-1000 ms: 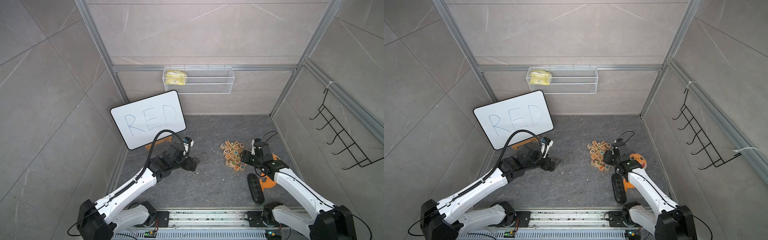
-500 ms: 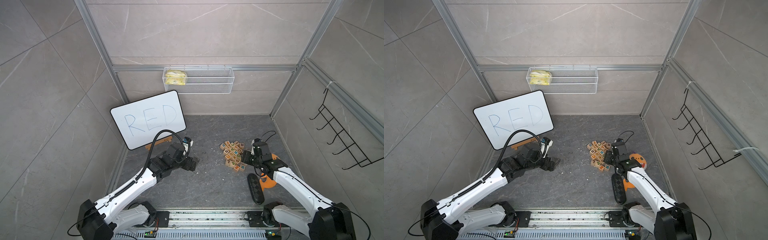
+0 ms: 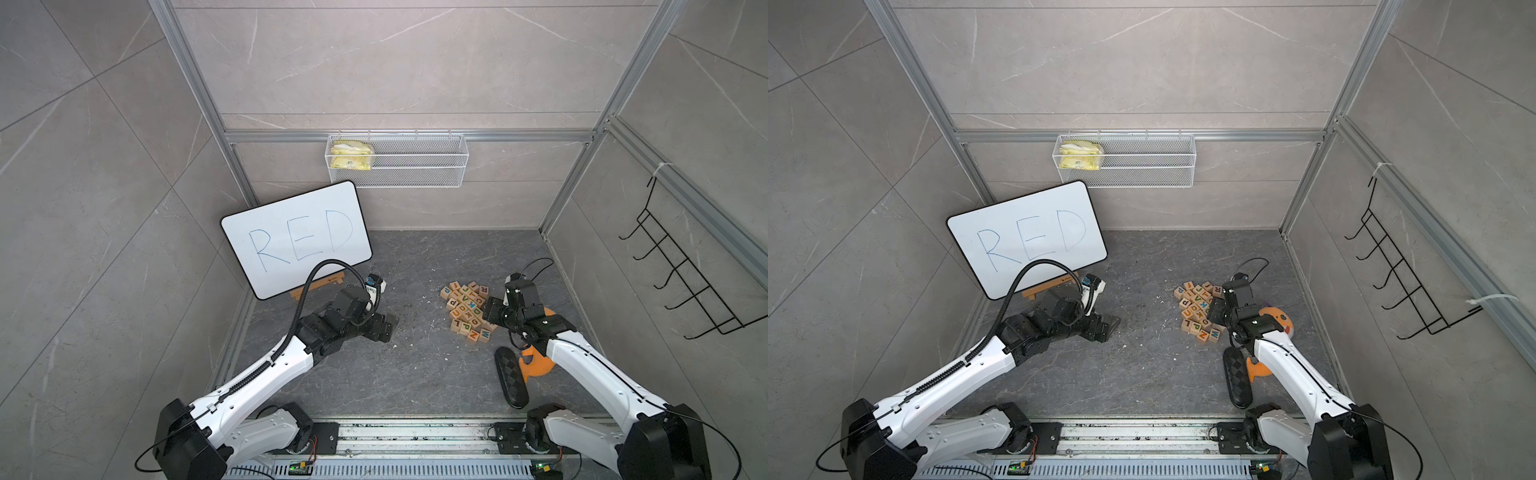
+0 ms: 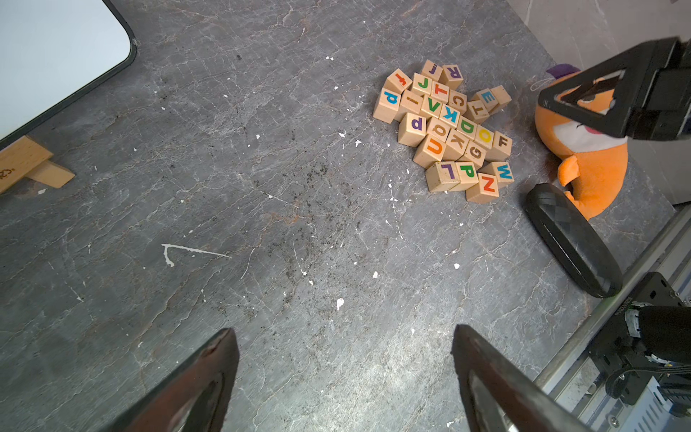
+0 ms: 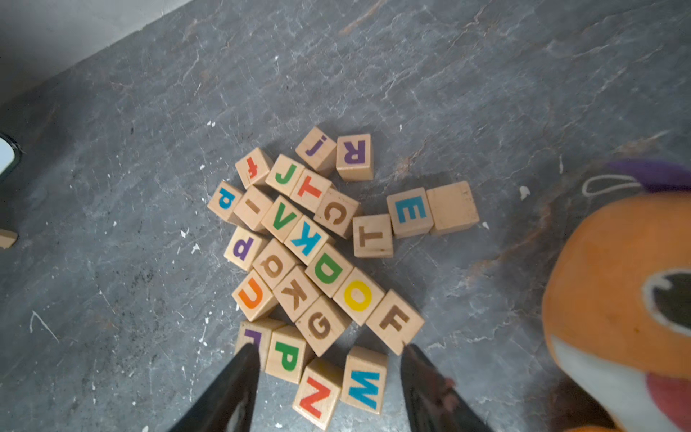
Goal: Assemble the uppercase word "red" with letter blocks
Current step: Pick up the letter block from the center of the board.
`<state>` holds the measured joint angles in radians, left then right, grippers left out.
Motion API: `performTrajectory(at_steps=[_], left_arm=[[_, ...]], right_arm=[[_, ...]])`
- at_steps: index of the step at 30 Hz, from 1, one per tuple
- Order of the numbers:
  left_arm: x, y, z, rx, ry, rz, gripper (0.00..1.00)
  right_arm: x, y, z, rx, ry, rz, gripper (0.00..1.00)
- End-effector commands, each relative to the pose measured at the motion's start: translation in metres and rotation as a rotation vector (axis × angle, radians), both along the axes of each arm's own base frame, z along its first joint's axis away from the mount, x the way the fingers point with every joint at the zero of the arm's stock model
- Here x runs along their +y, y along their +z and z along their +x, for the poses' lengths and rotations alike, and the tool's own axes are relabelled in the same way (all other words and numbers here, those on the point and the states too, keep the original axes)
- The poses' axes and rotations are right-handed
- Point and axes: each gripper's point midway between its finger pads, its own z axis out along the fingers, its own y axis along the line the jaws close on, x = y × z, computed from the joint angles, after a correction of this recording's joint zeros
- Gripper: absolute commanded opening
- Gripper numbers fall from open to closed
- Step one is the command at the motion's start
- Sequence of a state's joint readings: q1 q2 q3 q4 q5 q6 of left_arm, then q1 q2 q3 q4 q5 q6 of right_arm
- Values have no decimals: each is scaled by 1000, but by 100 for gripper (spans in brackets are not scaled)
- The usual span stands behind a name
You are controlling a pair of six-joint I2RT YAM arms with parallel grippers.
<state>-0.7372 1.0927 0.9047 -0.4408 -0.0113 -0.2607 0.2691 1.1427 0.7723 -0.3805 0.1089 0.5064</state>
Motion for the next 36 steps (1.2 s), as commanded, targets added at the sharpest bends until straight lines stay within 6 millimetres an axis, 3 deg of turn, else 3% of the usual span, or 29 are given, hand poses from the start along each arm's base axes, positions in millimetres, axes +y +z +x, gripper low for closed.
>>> performTrajectory(at_steps=[1,5,8,14,23,32,36], left_arm=[[1,7,3,-26,6,6,93],[1,6,4,-26,6,8,93],[3,5,5,-26,11,18,93],[1,2,5,-20,8,20,93],[-1,1,3,-10,-1,16,93],[0,1,4,-14,2,22,93],[0,-1,4,-11,1,27,93]], right_arm=[[2,30,20,-17,-28,-4,64],[-5,45,41,-11,-84,-58,66],[-9,36,48,5,-112,-90,67],[-30,20,39,20,-188,-154,67],[-45,6,35,65,-257,-99,68],[-51,-8,35,109,-298,-81,69],[-45,-13,37,123,-276,-55,68]])
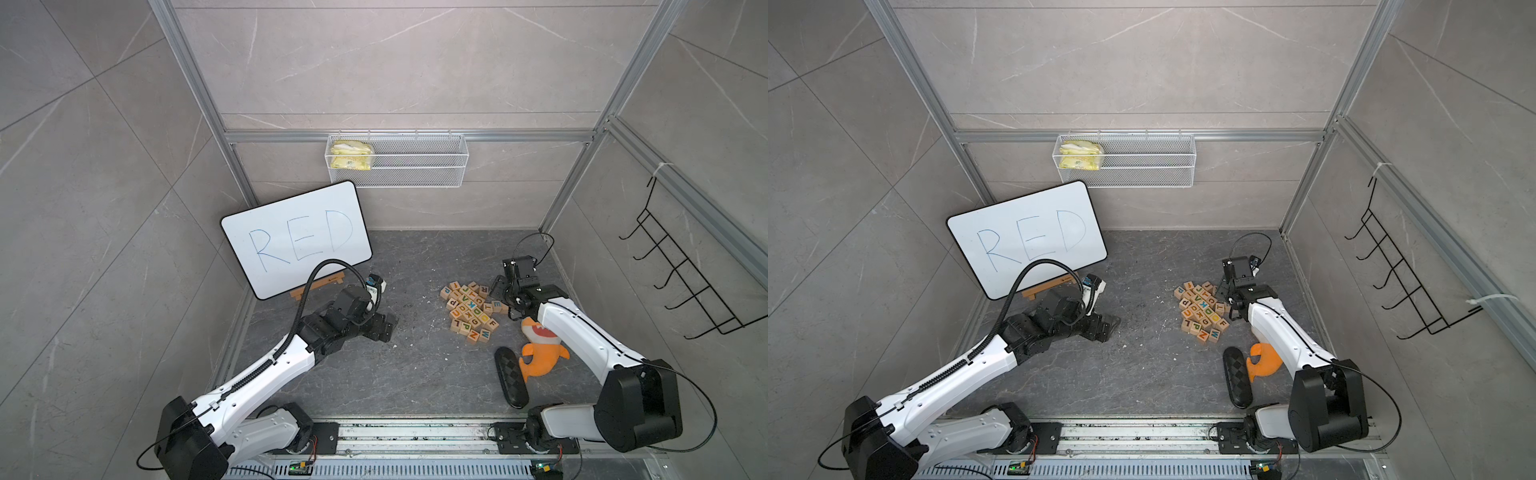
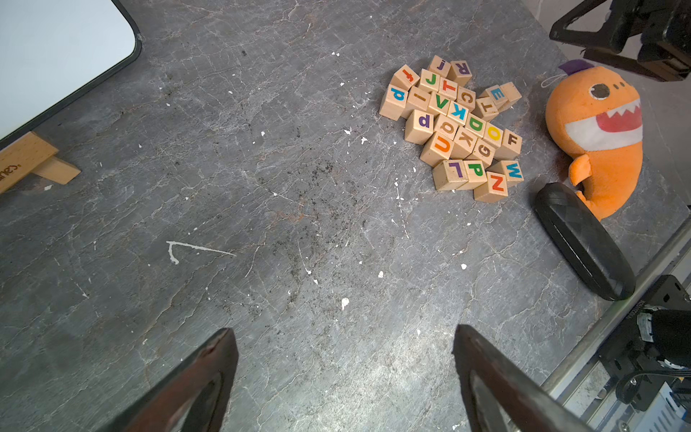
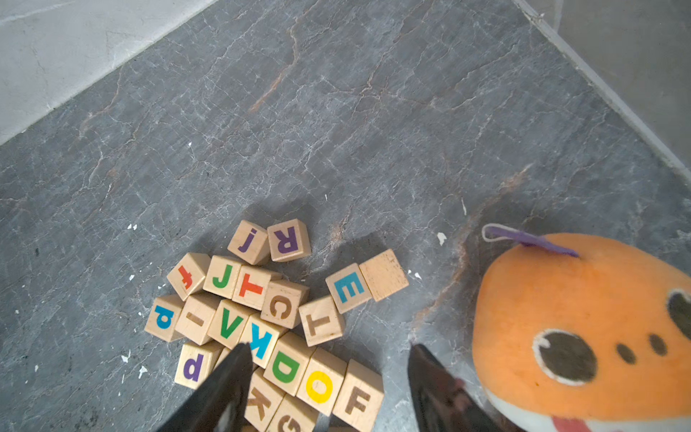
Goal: Assemble the uppercase word "red" with letter blocks
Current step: Pick up the letter block from the center of the board.
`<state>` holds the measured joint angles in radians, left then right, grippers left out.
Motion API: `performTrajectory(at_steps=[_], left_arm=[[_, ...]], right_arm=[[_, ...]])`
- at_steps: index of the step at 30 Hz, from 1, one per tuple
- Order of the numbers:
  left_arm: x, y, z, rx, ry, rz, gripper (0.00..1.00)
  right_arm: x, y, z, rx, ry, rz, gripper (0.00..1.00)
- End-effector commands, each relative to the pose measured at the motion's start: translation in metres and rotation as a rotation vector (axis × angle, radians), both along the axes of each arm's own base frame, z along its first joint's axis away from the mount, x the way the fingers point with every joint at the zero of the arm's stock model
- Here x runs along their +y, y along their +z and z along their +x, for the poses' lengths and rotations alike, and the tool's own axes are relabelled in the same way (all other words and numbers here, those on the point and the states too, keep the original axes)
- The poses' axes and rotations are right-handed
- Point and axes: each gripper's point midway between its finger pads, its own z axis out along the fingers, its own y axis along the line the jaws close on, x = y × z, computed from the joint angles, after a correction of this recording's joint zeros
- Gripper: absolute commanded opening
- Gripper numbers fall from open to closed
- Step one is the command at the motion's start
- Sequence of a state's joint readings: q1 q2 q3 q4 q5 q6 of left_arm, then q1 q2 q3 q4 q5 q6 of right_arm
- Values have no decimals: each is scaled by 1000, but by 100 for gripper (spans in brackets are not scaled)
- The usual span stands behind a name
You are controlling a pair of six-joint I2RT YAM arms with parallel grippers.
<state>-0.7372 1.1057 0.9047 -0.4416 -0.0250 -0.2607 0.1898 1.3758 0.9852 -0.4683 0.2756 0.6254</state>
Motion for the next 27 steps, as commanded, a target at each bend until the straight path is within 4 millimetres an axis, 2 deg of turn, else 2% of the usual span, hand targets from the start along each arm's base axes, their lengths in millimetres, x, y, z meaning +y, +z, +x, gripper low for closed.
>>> performTrajectory(at_steps=[1,15,20,23,27], left_arm=[[-1,3,2,-15,-10,12,93],[-3,-1,2,3,-18,18,94],[-4,-3,2,7,-20,22,94],[-4,-4,2,10,-21,25,94],[-6,-6,1,23,-27,21,94]], right_arm=[[4,-16,-5,53,7,29,68],[41,-36,4,85,188,115,59],[56,-34,4,89,254,99,58],[61,-30,1,91,280,73,57],[69,-37,-13,103,321,40,52]])
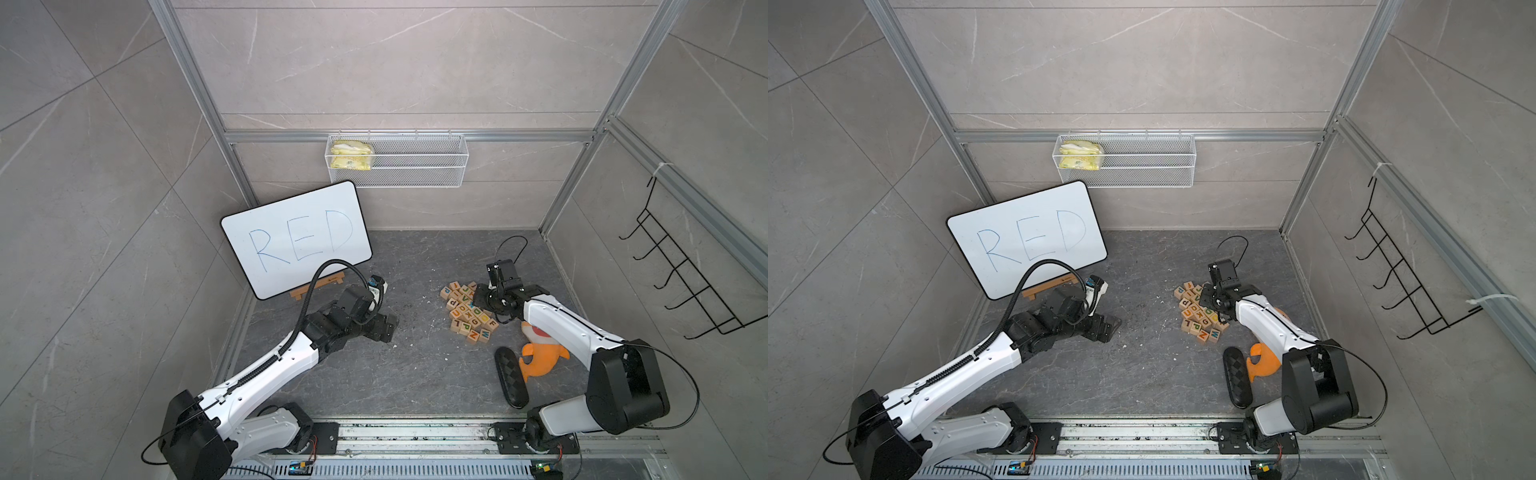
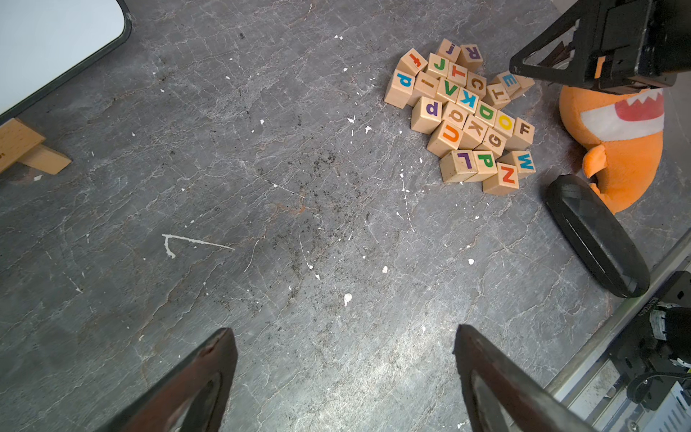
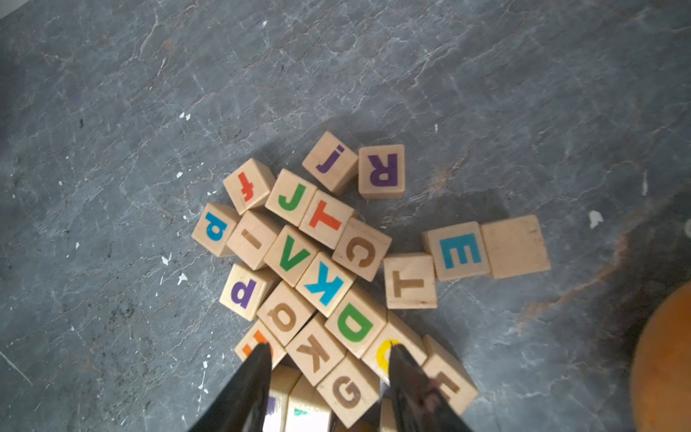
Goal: Assemble the uppercase word "red" with letter blocks
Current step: Pick up the letter block from the center of the board.
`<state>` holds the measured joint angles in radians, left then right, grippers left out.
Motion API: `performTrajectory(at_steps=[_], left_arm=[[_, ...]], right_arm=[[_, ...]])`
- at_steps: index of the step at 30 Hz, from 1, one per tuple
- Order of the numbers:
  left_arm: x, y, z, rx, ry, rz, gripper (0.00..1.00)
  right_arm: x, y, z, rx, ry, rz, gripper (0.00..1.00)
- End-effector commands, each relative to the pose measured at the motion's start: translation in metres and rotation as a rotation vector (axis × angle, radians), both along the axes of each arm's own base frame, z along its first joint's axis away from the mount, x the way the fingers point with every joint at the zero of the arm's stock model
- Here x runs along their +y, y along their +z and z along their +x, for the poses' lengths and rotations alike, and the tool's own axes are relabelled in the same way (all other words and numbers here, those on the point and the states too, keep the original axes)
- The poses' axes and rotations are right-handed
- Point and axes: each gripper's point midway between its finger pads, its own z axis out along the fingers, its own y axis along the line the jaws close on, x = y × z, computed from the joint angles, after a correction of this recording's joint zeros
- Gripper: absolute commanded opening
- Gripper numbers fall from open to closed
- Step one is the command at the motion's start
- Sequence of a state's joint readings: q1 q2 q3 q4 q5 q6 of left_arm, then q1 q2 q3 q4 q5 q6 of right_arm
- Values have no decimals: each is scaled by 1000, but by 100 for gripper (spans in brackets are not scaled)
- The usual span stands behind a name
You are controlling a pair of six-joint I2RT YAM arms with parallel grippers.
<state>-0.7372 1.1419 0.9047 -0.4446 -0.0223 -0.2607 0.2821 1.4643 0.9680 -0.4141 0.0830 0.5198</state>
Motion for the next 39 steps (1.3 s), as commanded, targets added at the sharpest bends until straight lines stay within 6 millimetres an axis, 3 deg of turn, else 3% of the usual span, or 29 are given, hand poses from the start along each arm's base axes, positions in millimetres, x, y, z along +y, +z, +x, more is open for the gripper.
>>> performTrajectory(at_steps=[1,4,13,24,32,39], left_arm=[[-4,6,0,-6,-26,-5,94],[-5,4,0,-2,-29,-2,94],[-5,4,1,-7,-31,6,95],[-5,1,4,-46,-52,18,96],[-16,-2,9,-59,-91,15,97],[-19,-7,11,-64,-106,18,97]], right_arm=[[0,-5,-14,9,31,-51,52],[-6,-10,-22,15,12,-69,52],[-37,6,-40,-70,-104,-136,56],[-42,21,-43,-182,-127,-113,60],[-38,5,-36,-151,-121,-113,60],[-39,2,-33,-158,-136,-119,60]])
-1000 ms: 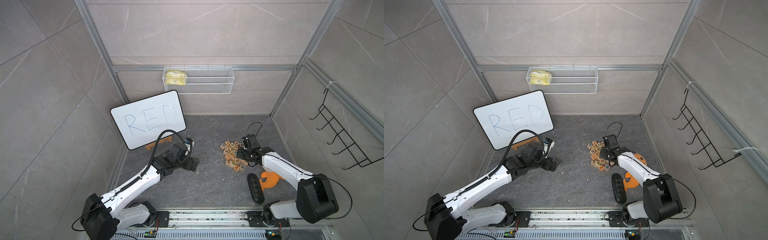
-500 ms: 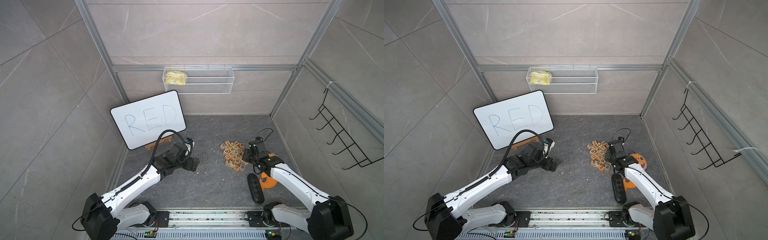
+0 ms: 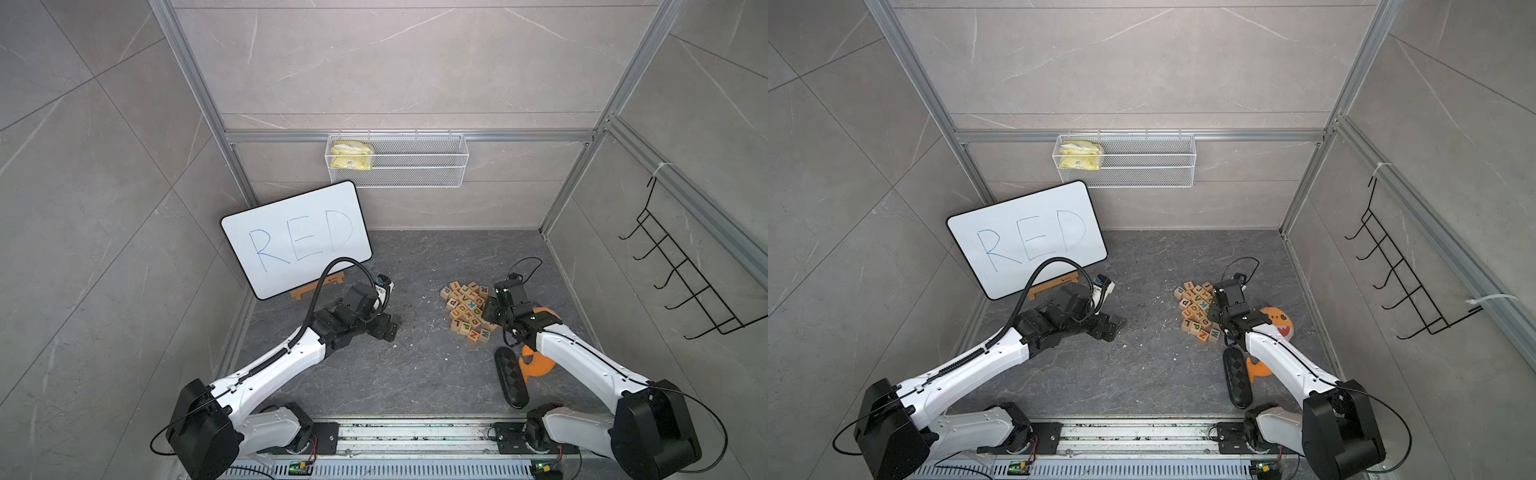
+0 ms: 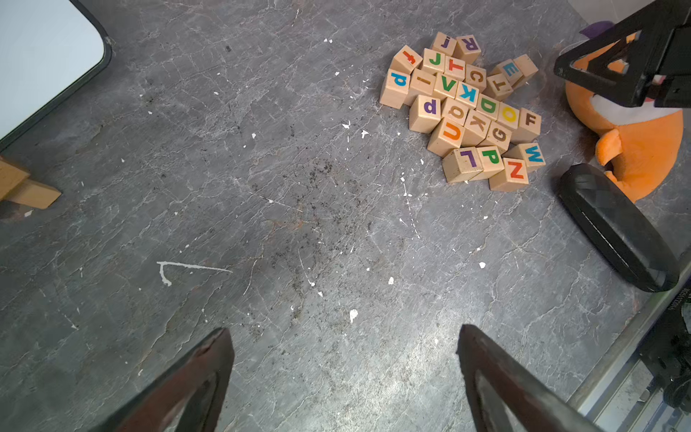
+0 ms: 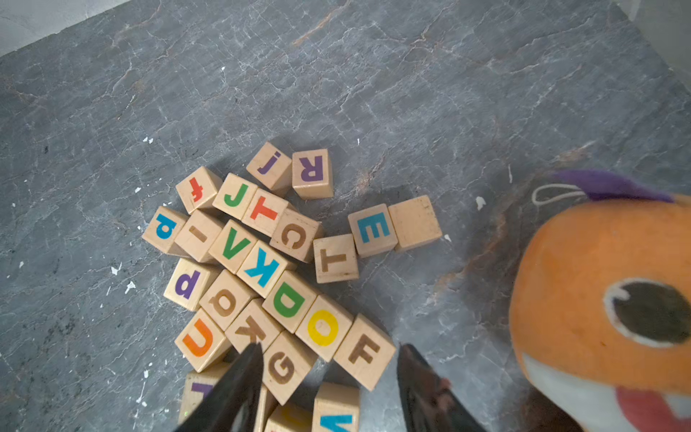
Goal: Assemble the uppercase word "red" with letter blocks
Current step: Pick up the letter block from the center of the board.
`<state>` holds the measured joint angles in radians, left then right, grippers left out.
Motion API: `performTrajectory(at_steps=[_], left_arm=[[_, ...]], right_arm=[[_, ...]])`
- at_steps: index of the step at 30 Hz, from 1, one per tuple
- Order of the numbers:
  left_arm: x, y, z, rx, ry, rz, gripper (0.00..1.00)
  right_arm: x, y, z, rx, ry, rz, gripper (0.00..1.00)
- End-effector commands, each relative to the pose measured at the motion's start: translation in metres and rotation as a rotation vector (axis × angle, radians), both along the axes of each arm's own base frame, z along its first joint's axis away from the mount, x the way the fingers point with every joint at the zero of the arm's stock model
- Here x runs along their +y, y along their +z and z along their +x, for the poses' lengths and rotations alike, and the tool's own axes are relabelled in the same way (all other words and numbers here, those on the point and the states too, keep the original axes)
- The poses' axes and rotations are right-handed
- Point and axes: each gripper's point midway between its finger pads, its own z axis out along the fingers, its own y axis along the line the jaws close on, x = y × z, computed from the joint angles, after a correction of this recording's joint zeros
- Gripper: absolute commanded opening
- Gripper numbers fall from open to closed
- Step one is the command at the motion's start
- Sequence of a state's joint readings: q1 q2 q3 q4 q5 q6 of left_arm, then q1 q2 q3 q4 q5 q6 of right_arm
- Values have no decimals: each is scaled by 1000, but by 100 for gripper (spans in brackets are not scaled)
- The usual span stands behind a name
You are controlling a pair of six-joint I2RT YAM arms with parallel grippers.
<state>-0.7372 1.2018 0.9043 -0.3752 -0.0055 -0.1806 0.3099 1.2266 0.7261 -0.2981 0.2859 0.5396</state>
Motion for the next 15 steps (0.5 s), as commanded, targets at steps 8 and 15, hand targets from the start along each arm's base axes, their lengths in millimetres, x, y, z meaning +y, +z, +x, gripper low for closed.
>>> performTrajectory(at_steps=[8,15], left_arm=[[-9,-5,3,-3,-44,10,97],[-9,-4,3,-5,-47,7,98]], right_arm=[[-14,-5,0,-8,-79,-38,62],[-25,-14,0,25,-142,11,63]])
